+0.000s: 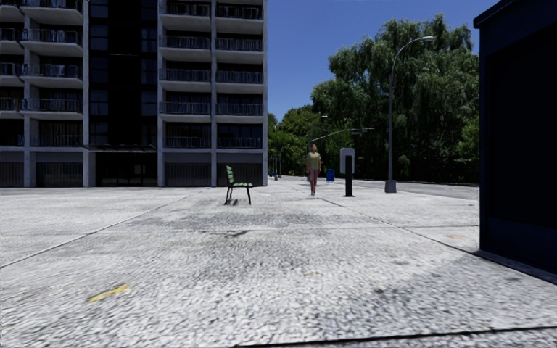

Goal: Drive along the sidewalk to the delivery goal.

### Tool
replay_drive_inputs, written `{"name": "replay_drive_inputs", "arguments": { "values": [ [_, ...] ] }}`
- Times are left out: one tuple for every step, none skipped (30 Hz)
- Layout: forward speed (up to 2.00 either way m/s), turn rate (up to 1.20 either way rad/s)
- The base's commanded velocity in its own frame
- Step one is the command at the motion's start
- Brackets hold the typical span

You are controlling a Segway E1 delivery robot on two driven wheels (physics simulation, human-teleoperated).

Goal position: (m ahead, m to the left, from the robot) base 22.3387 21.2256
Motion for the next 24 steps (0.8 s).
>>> {"name": "replay_drive_inputs", "arguments": {
  "values": [
    [1.94,0.0],
    [1.94,0.0],
    [1.94,0.0],
    [1.94,0.0],
    [1.94,0.0],
    [1.94,0.0],
    [1.94,0.0],
    [1.94,0.0],
    [1.94,0.0],
    [1.94,0.0],
    [1.94,0.0],
    [1.94,0.0],
    [1.94,0.0],
    [1.94,0.0],
    [1.94,0.0],
    [1.94,0.0],
    [1.94,0.0],
    [1.94,0.0],
    [1.94,0.0],
    [1.94,0.0],
    [1.94,0.0],
    [1.94,0.0],
    [1.94,0.0],
    [1.94,0.0]
  ]
}}
